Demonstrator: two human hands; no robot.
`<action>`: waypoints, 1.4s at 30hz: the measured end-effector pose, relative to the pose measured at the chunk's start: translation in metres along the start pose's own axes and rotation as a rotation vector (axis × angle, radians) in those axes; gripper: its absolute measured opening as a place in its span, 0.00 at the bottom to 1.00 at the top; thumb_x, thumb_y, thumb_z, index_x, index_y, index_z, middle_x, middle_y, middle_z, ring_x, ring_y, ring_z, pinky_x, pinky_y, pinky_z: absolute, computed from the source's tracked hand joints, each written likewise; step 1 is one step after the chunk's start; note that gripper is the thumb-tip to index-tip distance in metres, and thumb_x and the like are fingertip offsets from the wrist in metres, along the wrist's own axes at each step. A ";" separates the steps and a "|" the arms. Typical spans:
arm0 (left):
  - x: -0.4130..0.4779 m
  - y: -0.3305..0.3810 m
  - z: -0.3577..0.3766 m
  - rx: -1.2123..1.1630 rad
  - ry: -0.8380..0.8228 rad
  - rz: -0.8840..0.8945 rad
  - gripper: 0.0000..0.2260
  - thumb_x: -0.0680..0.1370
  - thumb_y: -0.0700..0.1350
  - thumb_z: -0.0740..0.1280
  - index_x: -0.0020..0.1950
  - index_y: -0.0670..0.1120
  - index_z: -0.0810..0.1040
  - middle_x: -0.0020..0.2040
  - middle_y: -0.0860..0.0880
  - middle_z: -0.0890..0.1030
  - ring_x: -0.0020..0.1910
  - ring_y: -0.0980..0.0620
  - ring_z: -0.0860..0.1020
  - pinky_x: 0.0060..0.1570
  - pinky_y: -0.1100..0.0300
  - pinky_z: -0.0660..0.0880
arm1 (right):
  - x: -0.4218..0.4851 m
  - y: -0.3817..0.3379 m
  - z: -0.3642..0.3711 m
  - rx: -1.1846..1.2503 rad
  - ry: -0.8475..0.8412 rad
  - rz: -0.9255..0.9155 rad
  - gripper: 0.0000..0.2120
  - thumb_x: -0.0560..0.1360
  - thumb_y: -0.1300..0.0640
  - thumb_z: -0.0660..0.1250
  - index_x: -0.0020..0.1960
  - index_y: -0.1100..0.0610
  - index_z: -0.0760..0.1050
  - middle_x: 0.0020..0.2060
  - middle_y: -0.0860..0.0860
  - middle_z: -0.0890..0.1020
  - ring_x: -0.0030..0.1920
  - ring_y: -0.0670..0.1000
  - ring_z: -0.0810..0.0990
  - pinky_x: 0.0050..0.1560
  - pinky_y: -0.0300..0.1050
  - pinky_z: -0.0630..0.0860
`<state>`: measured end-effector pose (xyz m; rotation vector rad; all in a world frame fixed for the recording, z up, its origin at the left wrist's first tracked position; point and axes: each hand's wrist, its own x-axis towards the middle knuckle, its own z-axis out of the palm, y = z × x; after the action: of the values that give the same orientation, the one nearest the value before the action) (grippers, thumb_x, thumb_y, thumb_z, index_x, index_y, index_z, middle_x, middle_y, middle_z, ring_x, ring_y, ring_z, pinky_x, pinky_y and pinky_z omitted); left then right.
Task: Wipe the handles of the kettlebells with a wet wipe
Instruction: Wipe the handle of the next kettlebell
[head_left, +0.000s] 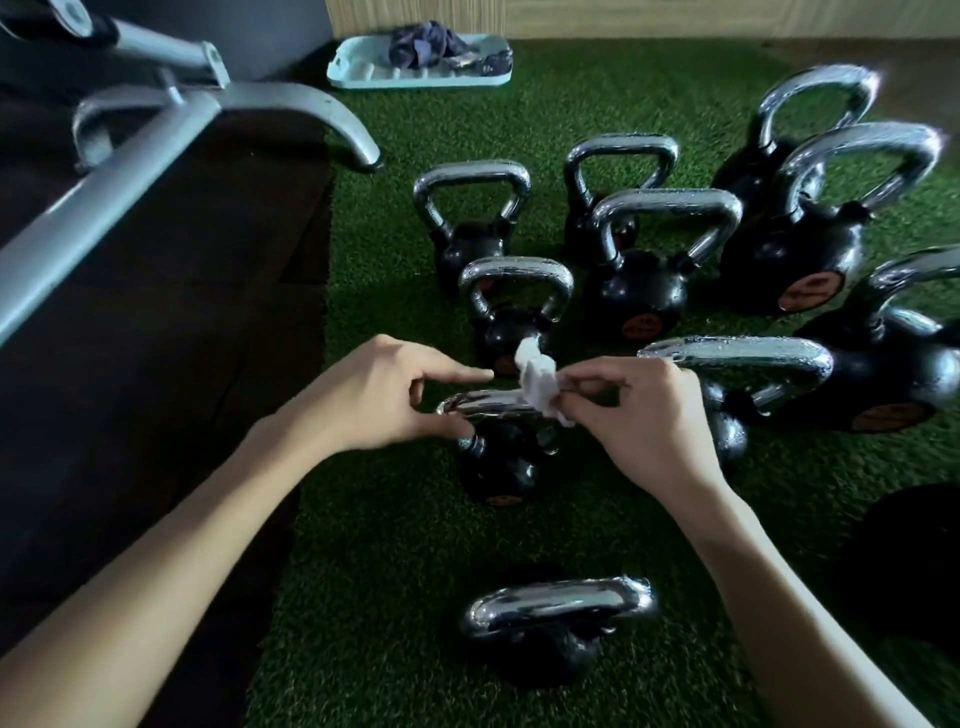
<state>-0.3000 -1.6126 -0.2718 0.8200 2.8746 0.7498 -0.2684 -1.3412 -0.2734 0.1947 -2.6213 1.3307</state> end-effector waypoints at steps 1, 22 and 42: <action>0.005 0.001 0.000 0.081 -0.065 -0.021 0.26 0.70 0.72 0.69 0.67 0.69 0.76 0.48 0.60 0.84 0.36 0.57 0.78 0.32 0.60 0.75 | -0.005 0.004 -0.003 -0.027 0.030 0.025 0.13 0.67 0.55 0.81 0.42 0.37 0.84 0.34 0.36 0.84 0.39 0.35 0.82 0.40 0.31 0.77; -0.050 0.021 0.034 -0.070 0.223 -0.324 0.22 0.77 0.58 0.71 0.72 0.62 0.75 0.55 0.54 0.86 0.20 0.60 0.75 0.21 0.71 0.68 | 0.023 0.015 0.067 0.017 -0.027 0.061 0.25 0.72 0.56 0.77 0.67 0.43 0.79 0.34 0.35 0.79 0.40 0.35 0.81 0.42 0.28 0.76; -0.041 0.003 0.021 -0.291 0.129 -0.459 0.23 0.77 0.58 0.71 0.70 0.70 0.71 0.40 0.62 0.86 0.19 0.57 0.61 0.21 0.68 0.61 | 0.054 0.057 0.090 -0.135 -0.074 -0.314 0.16 0.71 0.57 0.79 0.58 0.58 0.84 0.50 0.49 0.81 0.42 0.38 0.76 0.46 0.33 0.76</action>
<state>-0.2598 -1.6220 -0.2920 0.0752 2.7905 1.1419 -0.3423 -1.3820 -0.3572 0.6164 -2.5899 1.0575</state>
